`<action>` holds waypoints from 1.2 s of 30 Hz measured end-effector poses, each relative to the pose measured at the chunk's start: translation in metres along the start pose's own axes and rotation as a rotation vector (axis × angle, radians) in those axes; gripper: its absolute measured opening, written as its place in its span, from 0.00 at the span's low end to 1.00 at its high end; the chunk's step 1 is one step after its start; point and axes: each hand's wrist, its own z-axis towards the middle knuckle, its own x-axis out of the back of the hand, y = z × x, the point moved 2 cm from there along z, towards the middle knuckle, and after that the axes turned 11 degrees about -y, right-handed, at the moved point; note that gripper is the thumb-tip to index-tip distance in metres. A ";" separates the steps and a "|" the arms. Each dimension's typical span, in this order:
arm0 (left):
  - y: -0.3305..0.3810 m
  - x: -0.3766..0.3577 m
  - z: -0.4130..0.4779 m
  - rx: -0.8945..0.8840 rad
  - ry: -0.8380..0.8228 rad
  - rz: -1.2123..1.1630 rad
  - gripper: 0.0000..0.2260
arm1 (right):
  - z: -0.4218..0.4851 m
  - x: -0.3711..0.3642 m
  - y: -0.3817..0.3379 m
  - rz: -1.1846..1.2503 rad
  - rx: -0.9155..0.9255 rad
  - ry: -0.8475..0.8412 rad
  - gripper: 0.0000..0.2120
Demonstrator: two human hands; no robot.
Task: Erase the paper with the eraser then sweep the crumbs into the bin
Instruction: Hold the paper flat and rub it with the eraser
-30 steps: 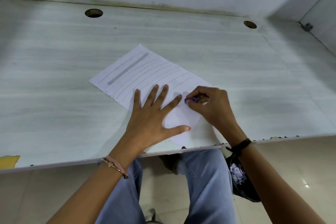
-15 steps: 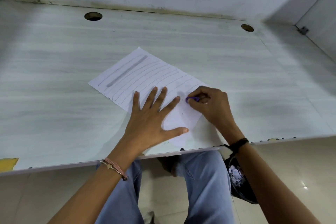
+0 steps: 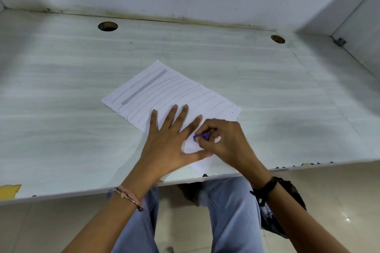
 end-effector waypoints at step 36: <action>0.020 0.010 0.067 -0.143 -0.020 -0.012 0.43 | 0.014 0.043 0.055 0.160 -0.175 0.251 0.04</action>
